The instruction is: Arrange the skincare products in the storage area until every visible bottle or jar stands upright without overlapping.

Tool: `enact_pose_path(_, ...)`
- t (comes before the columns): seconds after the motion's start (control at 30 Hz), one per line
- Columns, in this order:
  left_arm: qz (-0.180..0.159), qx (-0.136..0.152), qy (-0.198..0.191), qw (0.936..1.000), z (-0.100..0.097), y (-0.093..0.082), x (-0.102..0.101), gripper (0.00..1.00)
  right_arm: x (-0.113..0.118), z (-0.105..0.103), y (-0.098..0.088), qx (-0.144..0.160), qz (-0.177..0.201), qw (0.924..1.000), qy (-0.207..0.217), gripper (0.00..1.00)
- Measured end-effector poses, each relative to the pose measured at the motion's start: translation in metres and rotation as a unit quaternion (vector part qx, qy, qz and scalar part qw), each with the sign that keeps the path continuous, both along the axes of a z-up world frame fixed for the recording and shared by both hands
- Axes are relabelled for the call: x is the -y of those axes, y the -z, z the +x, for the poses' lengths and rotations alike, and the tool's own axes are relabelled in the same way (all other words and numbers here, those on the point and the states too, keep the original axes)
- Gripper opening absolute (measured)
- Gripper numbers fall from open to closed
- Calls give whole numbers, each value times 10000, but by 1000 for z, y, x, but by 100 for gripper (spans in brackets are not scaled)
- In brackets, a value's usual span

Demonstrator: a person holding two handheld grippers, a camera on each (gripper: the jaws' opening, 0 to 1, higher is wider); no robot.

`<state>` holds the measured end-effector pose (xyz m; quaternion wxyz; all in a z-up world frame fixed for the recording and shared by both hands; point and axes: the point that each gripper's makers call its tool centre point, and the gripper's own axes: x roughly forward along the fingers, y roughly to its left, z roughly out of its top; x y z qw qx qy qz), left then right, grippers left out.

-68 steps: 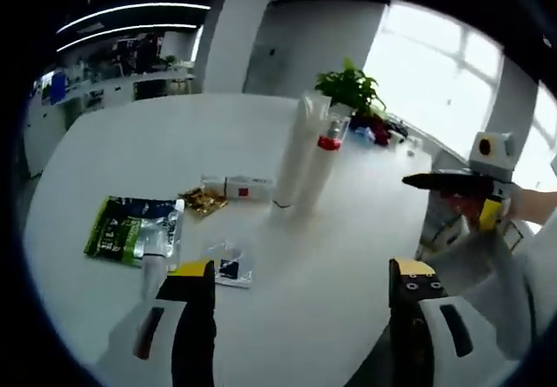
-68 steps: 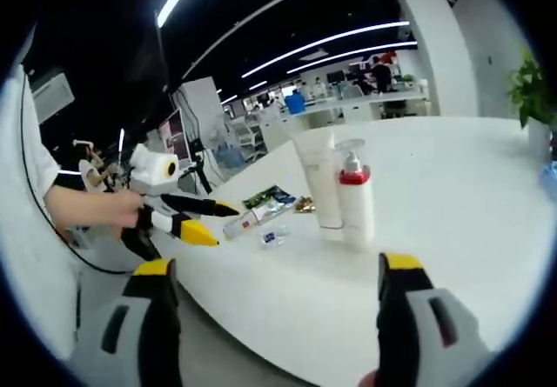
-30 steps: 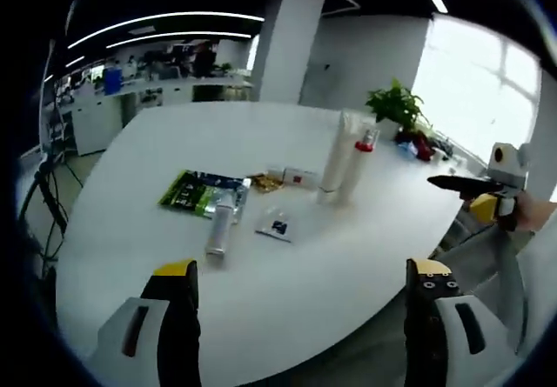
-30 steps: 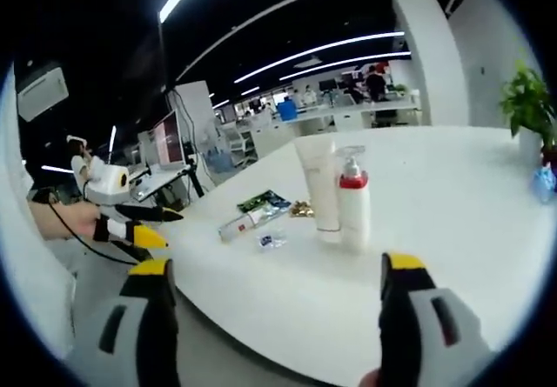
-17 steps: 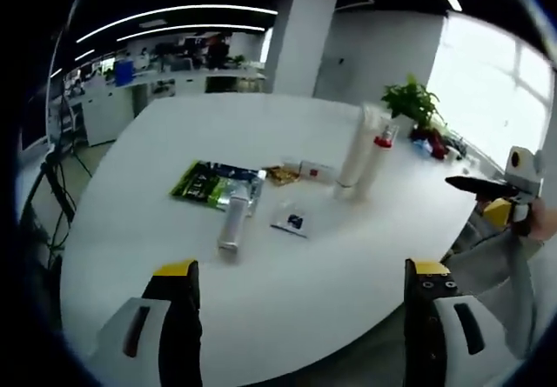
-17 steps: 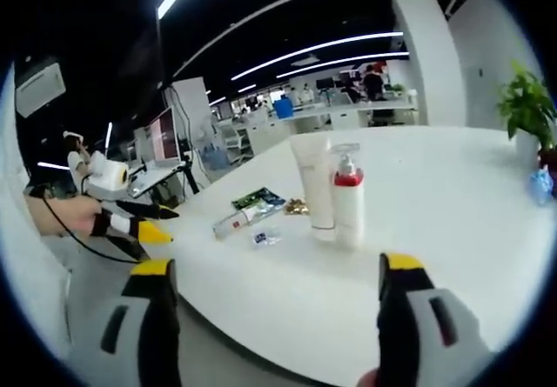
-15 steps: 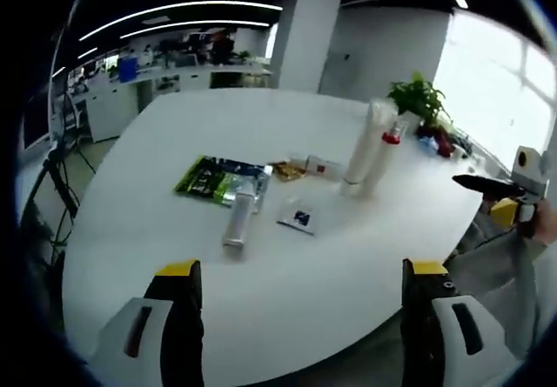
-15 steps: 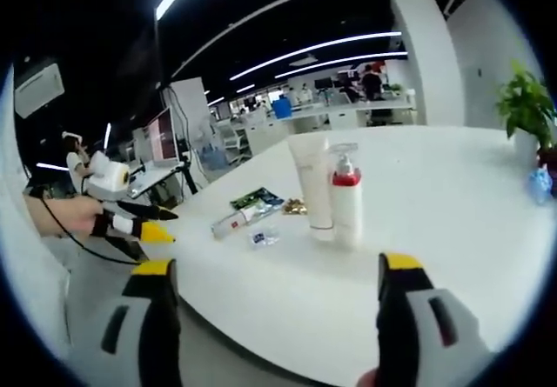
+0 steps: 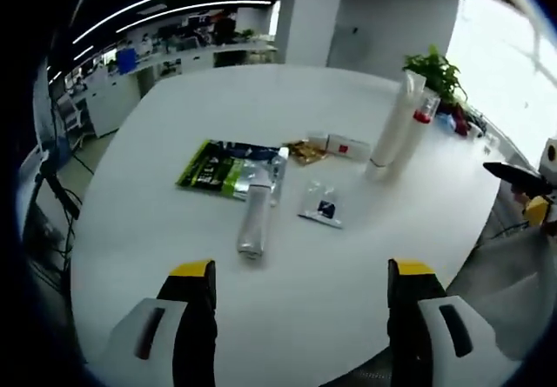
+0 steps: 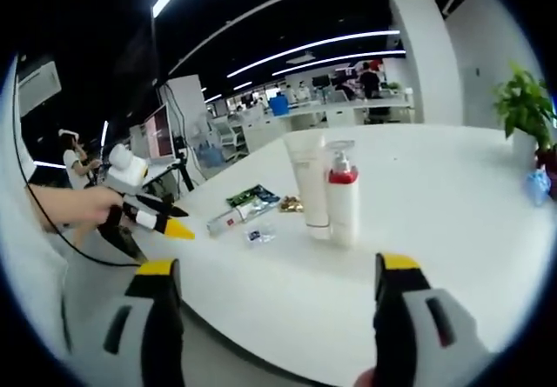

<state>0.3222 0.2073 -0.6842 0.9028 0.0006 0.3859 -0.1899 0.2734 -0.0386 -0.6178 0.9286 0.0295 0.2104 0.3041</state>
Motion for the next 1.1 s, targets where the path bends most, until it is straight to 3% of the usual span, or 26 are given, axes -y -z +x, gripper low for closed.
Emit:
enact_pose_path(0.57, 390, -211, 174, 9989, 33, 18, -7, 61, 2, 1, 3, -44, -133, 9999, 69, 92)
enact_pose_path(0.77, 748, -360, 319, 9960, 44, 28, -12, 54, 6, 3, 3, -53, -98, 9998, 174, 91)
enact_pose_path(1.1, 1002, -498, 576, 9921, 64, 37, -10, 44, 8, 3, 3, -37, -93, 9997, 223, 90)
